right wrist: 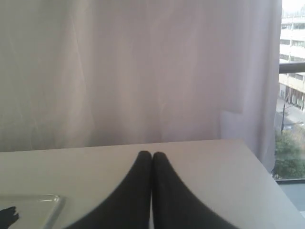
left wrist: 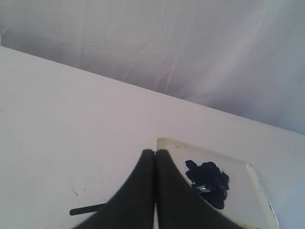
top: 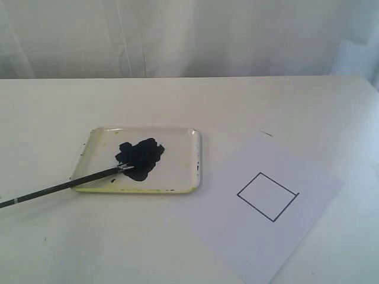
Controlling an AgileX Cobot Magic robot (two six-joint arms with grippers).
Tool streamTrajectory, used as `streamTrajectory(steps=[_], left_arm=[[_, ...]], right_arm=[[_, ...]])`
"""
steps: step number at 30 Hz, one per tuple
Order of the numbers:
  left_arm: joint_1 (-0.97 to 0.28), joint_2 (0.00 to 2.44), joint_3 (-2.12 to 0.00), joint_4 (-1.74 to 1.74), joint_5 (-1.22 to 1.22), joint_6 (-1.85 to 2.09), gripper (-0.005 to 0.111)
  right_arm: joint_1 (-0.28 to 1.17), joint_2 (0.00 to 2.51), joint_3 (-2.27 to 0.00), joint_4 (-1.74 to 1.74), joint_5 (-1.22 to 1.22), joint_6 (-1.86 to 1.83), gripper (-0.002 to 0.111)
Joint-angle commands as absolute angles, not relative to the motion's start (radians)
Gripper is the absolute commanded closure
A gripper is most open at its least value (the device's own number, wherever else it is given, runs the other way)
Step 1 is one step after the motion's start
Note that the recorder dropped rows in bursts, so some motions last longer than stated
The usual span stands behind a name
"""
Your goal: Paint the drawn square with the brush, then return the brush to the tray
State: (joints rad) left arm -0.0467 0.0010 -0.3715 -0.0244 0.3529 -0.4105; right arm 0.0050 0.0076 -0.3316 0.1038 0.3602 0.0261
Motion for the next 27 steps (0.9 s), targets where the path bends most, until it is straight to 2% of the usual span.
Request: streamTrajectory(steps=[1,7,10,16,19,24,27], left_arm=[[-0.053,0.054,-0.533,-0.031,0.597,-0.299,0.106],[-0.053,0.289,-0.757,-0.029,0.764,-0.143,0.106],[-0.053,0.444,-0.846,-0.029,0.846,-0.098,0.106],[-0.053,0.649,-0.92,-0.029,0.856,-0.079,0.106],[-0.053,0.741,-0.951,-0.029,0.856,-0.072,0.106],[-0.053,0.891,-1.011,-0.029,0.874,-0.056,0.106],[-0.053,0.991,-1.057,-0.029,0.884,-0.017,0.106]], right_arm=[[0.0,0.091,-0.477,0.134,0.511,0.029,0.108],[0.0,0.303,-0.691,0.134,0.63,-0.013,0.108],[0.0,0.407,-0.74,0.12,0.623,-0.084,0.108],[0.0,0.567,-0.781,0.137,0.671,-0.137,0.107],[0.0,0.636,-0.798,0.165,0.685,-0.161,0.099],[0.0,0.743,-0.81,0.179,0.67,-0.166,0.073],[0.0,0.831,-0.812,0.194,0.665,-0.226,0.062]])
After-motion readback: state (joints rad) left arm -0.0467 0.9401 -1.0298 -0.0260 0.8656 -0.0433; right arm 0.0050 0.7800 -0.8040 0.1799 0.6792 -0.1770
